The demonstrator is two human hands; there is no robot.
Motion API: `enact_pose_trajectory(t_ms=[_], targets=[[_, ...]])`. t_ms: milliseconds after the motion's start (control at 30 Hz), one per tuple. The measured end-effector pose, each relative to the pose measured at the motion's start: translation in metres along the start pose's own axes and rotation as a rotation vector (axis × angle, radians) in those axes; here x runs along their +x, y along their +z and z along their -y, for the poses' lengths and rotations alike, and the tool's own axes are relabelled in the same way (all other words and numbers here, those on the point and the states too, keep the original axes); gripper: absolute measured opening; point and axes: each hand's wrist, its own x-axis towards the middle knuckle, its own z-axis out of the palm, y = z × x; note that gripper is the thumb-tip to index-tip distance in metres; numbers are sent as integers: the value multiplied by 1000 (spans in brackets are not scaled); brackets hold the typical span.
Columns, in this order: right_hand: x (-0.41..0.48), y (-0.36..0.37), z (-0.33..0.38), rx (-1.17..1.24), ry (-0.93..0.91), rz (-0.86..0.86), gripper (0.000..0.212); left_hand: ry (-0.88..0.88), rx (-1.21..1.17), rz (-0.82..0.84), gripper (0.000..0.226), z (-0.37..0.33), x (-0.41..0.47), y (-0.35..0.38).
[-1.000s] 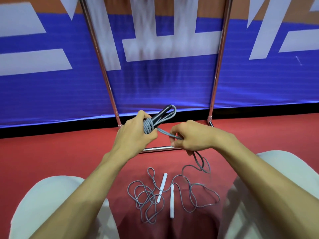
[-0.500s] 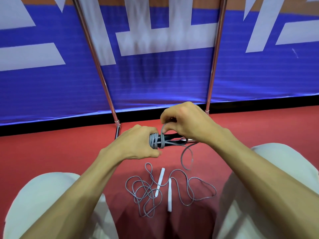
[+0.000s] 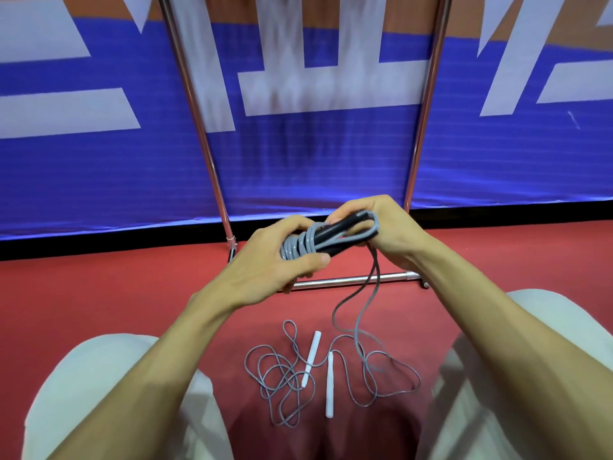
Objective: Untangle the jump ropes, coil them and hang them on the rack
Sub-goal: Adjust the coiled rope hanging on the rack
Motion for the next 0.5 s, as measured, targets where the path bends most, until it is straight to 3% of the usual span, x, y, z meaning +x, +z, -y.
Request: enact_pose_trajectory(t_ms=[133,233,333,400,500], targets=[[2,9,0,-322,15,-28,36,-22,-89,-115,58,5,3,-1],[-3,13,2,-455,22,46,32,27,-29,-167,33,9,6,0],[-6,12,2,-495,92,150,46,-1,29,-222,17,13,8,1],[-7,11,2,-541,158,247,47,-32,109,-276,17,15,9,0],[-10,8,1,-620,165,376,28,-80,317,-360,30,23,12,-3]])
